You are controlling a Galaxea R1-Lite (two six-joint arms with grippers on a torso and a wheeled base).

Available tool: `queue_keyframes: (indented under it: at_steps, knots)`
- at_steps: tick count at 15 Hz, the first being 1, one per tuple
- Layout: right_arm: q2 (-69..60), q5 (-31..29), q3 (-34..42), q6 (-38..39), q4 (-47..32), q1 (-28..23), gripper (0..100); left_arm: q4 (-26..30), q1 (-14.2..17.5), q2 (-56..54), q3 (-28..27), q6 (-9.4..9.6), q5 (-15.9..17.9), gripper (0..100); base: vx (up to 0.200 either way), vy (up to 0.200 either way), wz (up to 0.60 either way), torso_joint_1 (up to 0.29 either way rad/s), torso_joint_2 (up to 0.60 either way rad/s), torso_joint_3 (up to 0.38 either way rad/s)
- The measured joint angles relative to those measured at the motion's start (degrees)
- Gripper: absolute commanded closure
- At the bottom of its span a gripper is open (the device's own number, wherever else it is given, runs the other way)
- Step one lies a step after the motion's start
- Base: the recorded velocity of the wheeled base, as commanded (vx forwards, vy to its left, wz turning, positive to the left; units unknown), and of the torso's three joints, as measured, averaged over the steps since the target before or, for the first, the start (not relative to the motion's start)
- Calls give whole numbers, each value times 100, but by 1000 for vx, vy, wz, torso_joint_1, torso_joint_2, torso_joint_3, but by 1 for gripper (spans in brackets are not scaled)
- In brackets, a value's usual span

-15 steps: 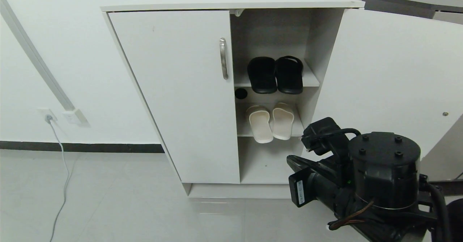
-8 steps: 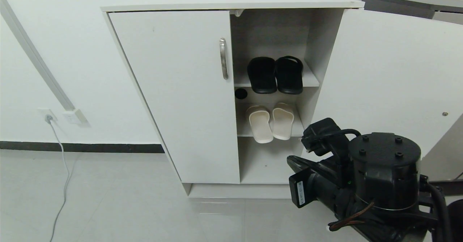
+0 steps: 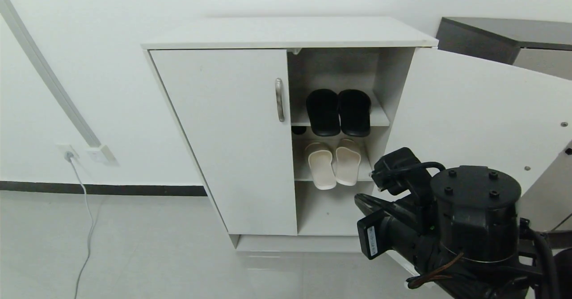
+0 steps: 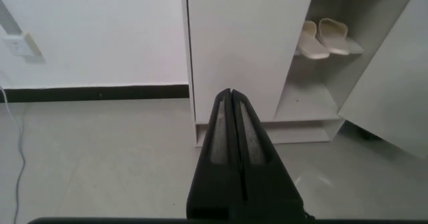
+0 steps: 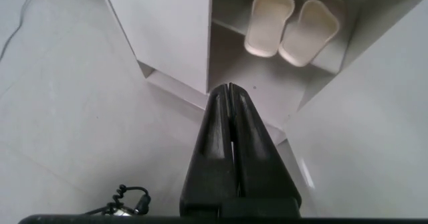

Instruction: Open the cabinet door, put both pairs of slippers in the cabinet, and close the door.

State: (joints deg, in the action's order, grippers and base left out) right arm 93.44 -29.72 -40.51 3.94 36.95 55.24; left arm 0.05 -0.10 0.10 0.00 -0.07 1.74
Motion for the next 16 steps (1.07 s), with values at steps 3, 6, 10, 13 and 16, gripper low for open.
queue_keyframes:
  at_steps: [3, 6, 10, 13, 16]
  knots:
    - [-2, 2, 5, 2, 5, 2, 100, 5, 0, 0, 0, 0, 2, 100, 0, 0, 0, 116, -460, -352]
    - [-2, 2, 9, 0, 2, 2, 100, 5, 0, 0, 0, 0, 2, 100, 0, 0, 0, 145, -469, -334]
    - [-20, 17, 44, -4, -2, 2, 100, 5, 0, 0, 0, 0, 2, 100, 0, 0, 150, 167, -478, -319]
    - [-41, 17, 57, -6, -4, 5, 100, 5, -1, 0, 0, 0, 4, 100, 0, 0, 600, 188, -509, -317]
    - [-63, 35, 82, -35, 5, 13, 100, 6, -1, 0, 0, 0, 2, 100, 0, 0, 600, 207, -510, -318]
